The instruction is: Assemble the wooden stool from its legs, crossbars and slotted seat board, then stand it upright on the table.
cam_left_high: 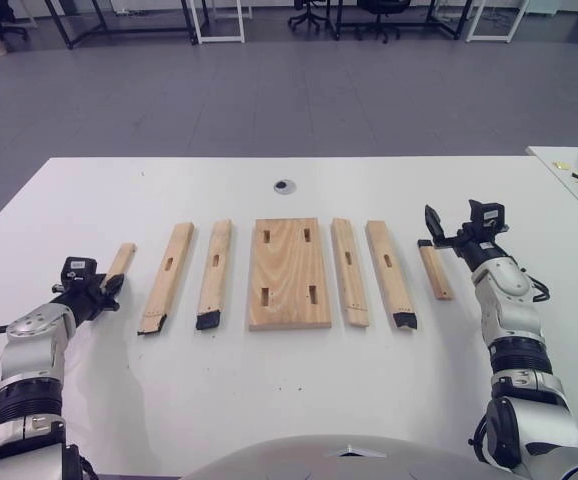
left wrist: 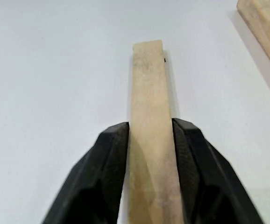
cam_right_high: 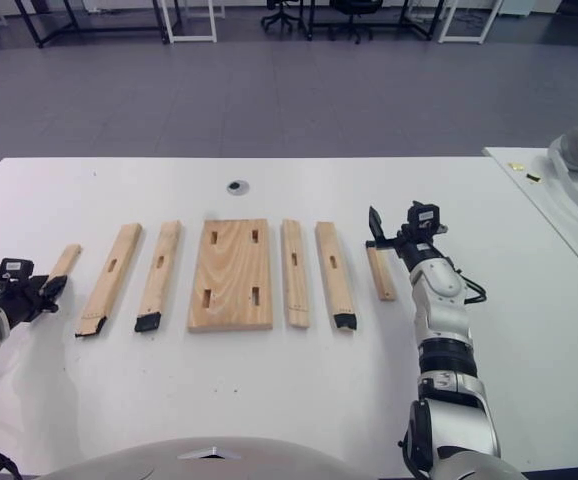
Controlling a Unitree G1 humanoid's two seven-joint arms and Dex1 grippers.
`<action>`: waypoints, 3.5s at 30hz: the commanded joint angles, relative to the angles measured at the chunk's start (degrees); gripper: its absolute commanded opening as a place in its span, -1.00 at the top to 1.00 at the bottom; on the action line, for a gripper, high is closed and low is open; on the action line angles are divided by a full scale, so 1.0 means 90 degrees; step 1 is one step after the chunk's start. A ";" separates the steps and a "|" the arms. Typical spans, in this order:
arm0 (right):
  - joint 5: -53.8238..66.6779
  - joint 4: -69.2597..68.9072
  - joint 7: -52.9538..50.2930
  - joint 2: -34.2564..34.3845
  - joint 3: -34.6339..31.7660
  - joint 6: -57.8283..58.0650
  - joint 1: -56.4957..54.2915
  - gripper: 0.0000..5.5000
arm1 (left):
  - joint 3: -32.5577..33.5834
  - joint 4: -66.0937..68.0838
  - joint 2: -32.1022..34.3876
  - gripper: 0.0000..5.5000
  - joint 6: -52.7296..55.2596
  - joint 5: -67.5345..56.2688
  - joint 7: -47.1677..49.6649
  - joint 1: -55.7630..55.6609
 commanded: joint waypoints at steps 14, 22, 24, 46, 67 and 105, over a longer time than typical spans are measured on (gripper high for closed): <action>0.2871 -0.2875 0.0306 0.0864 -0.0004 0.2861 -0.1038 -0.74 | -0.1233 -0.3949 -0.1251 0.53 0.0396 -0.1268 -0.0083 -0.1531; 0.5566 -0.4199 -0.1331 0.2189 0.0122 0.5064 -0.1347 -0.74 | -0.2733 -0.4635 -0.2148 0.53 0.0268 -0.1039 -0.0246 -0.2328; 0.5779 -0.4274 -0.1580 0.2273 0.0129 0.5245 -0.1286 -0.67 | -0.2786 -0.4685 -0.2110 0.53 0.0273 -0.0988 -0.0293 -0.2304; 0.6750 -0.4529 -0.2498 0.2234 0.0126 0.5735 -0.1237 0.79 | -0.3120 -0.4583 -0.1842 0.53 -0.0050 -0.0218 -0.0552 -0.2123; 0.4232 -0.5401 -0.3061 0.2499 0.0024 0.3984 0.1544 0.85 | -0.2515 -0.3713 -0.2060 0.03 -0.0193 0.0266 0.0467 -0.1910; 0.0643 -0.4079 -0.2101 0.2015 0.1899 0.2918 0.1772 0.85 | -0.2019 -0.3696 -0.2663 0.03 0.0297 -0.0229 0.0888 -0.1832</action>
